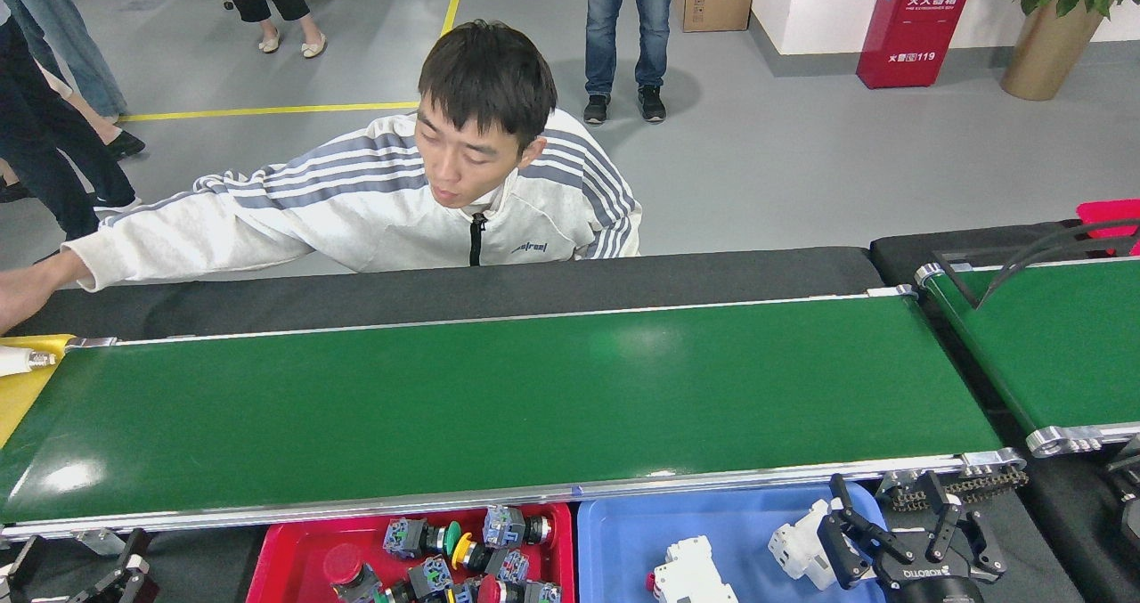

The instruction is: Pick switch part from conveyor to tray

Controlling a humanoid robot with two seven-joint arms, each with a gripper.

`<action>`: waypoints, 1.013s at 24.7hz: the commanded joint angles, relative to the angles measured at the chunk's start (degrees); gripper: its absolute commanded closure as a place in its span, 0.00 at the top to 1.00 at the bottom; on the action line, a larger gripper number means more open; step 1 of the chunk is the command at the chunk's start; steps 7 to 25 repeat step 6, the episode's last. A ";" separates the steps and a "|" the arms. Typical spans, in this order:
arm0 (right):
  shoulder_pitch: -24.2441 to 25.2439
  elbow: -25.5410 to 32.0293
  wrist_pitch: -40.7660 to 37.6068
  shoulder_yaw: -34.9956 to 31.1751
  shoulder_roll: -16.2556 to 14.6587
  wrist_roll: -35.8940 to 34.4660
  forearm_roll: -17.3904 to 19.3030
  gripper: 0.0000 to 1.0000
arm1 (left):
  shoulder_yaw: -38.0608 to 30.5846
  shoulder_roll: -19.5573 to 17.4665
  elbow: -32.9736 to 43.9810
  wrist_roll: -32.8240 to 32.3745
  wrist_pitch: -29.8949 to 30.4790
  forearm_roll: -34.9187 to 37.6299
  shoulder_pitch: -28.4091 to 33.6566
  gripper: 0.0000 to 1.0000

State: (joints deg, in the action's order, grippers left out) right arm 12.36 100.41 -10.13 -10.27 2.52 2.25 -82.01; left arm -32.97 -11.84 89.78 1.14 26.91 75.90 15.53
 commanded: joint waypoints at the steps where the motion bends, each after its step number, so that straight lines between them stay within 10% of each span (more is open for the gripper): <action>1: -0.41 0.93 -0.24 -0.02 -0.15 -0.05 0.19 0.99 | -0.60 -0.55 0.40 0.53 -0.28 -0.14 -0.59 1.00; 25: -0.06 0.93 -0.33 -0.02 -0.32 -0.05 0.19 0.99 | -1.40 -0.55 0.49 0.53 -0.28 -0.05 -0.68 1.00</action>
